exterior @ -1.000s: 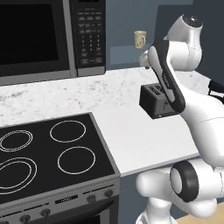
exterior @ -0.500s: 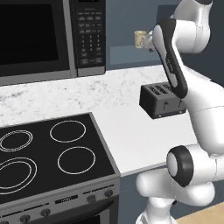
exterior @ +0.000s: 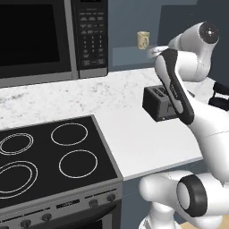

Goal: Gather all objects into one cabinet and sort the glasses and bowls to opposite sides.

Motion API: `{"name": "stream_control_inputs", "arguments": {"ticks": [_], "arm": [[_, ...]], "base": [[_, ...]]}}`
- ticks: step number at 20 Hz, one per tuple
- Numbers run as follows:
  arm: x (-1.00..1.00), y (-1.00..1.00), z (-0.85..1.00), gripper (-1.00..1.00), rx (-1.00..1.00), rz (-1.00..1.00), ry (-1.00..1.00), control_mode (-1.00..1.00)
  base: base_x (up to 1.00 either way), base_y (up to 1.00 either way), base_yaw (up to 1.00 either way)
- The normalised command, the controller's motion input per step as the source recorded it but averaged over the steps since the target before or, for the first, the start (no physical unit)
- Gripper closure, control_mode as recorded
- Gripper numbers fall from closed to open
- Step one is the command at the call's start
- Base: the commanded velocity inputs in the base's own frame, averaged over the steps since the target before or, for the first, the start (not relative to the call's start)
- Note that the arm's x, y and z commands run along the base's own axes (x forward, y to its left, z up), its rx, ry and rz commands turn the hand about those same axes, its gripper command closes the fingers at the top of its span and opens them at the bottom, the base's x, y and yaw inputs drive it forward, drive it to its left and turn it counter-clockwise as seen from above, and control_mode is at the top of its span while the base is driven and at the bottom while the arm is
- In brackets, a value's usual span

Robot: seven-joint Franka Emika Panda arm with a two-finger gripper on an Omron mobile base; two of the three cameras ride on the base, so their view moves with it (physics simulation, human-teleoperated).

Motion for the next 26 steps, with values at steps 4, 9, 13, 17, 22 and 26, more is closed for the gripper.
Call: {"name": "stream_control_inputs", "arguments": {"ticks": [4,9,13,17,22,26], "arm": [[0.69,-0.23,0.16,-1.0,0.06,0.0,0.12,-1.0],[0.68,-0.29,0.55,-1.0,0.07,0.0,0.25,-1.0],[0.12,0.0,0.05,-1.0,0.0,0.0,0.06,-1.0],[0.41,-0.16,-0.33,-1.0,0.0,0.03,-0.2,-1.0],[0.2,-0.12,-0.29,-1.0,-0.01,0.03,-0.2,-1.0],[0.13,0.0,0.0,-1.0,0.0,0.0,0.0,-1.0]], "base": [[0.0,0.0,0.0],[0.0,0.0,0.0],[0.0,0.0,0.0],[0.0,0.0,0.0],[0.0,0.0,0.0],[0.0,0.0,0.0]]}}
